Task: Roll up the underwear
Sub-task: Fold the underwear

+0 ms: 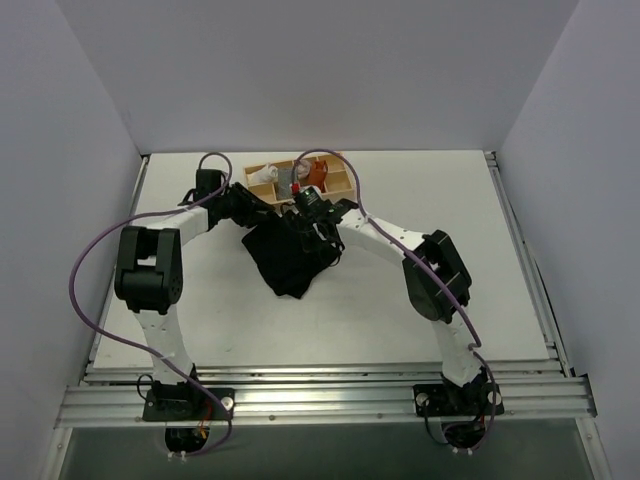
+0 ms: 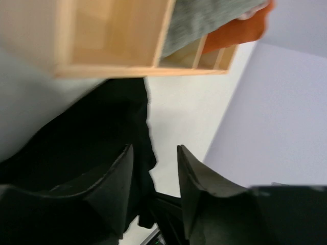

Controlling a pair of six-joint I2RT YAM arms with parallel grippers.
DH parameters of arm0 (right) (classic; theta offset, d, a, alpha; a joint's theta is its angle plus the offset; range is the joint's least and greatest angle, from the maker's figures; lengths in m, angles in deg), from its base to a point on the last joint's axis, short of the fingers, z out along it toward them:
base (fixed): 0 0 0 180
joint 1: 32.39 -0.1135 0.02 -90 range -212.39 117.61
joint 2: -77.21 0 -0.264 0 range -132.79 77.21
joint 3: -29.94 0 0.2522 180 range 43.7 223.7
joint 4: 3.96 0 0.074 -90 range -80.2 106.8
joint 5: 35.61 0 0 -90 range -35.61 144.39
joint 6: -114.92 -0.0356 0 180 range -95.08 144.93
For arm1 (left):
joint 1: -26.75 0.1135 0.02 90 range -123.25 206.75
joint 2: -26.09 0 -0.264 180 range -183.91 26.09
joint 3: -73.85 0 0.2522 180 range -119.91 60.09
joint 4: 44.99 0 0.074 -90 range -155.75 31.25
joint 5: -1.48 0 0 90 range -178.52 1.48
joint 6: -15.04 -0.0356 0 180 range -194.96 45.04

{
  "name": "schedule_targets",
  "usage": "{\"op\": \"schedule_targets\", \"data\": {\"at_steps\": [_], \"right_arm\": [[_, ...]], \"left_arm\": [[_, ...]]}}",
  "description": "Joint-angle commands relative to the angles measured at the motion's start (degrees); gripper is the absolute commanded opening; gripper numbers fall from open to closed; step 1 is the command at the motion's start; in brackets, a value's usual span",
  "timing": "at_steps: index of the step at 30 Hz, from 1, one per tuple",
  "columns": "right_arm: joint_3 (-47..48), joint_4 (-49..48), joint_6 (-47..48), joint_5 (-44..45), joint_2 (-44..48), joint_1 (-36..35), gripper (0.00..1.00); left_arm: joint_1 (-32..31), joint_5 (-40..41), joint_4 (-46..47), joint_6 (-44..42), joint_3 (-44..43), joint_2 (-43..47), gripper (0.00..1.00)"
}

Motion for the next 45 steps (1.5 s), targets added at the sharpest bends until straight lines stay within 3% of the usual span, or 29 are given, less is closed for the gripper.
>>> {"op": "schedule_targets", "data": {"at_steps": [1, 3, 4, 7, 10, 17, 23, 27, 34, 38, 41, 45], "right_arm": [[-0.73, -3.37, -0.44, 7.65, 0.76, 2.66, 0.06], [-1.70, -4.78, -0.54, 9.57, 1.63, 3.63, 0.20], [-2.14, -5.39, -0.62, 10.46, 1.90, 4.24, 0.33], [-2.41, -4.79, -0.45, 9.07, 1.37, 6.17, 0.44], [-3.37, -5.13, 1.04, 7.14, 0.06, 7.23, 0.48], [-6.01, -7.33, 1.93, 2.39, -2.32, 8.02, 0.45], [-15.49, -12.42, -3.60, 1.76, 0.84, 6.71, 0.34], [-23.66, -16.11, -8.70, 3.78, 5.14, 1.72, 0.24], [-35.18, -17.27, -23.98, 9.84, 16.82, -13.48, 0.16], [-38.53, -15.78, -30.50, 11.77, 22.63, -17.63, 0.25], [-39.67, -13.32, -32.00, 12.04, 26.85, -16.85, 0.27], [-39.93, -11.81, -33.58, 11.78, 30.55, -13.17, 0.30]], "left_arm": [[-0.99, -5.79, 16.15, 2.82, -4.52, -1.86, 0.51], [-0.90, -8.09, 21.25, 4.51, -3.64, -2.65, 0.63], [-0.55, -8.97, 20.93, 3.90, -3.55, -2.57, 0.65], [0.24, -10.13, 15.85, -0.91, -2.33, -0.12, 0.67], [0.59, -7.85, 7.94, -7.23, -0.31, 3.75, 0.68], [0.94, 1.82, -11.32, -20.26, 3.38, 11.83, 0.67], [3.05, 13.51, -24.42, -26.68, 1.02, 19.04, 0.67], [3.05, 17.82, -31.45, -28.09, -1.70, 20.02, 0.66], [3.14, 18.26, -35.32, -30.64, -1.27, 21.34, 0.65], [2.53, 13.71, -34.28, -32.92, 0.57, 23.00, 0.64], [-0.62, 9.22, -32.26, -34.86, 1.80, 23.10, 0.63], [-7.46, 9.21, -29.02, -36.18, 2.51, 23.18, 0.62]]}}
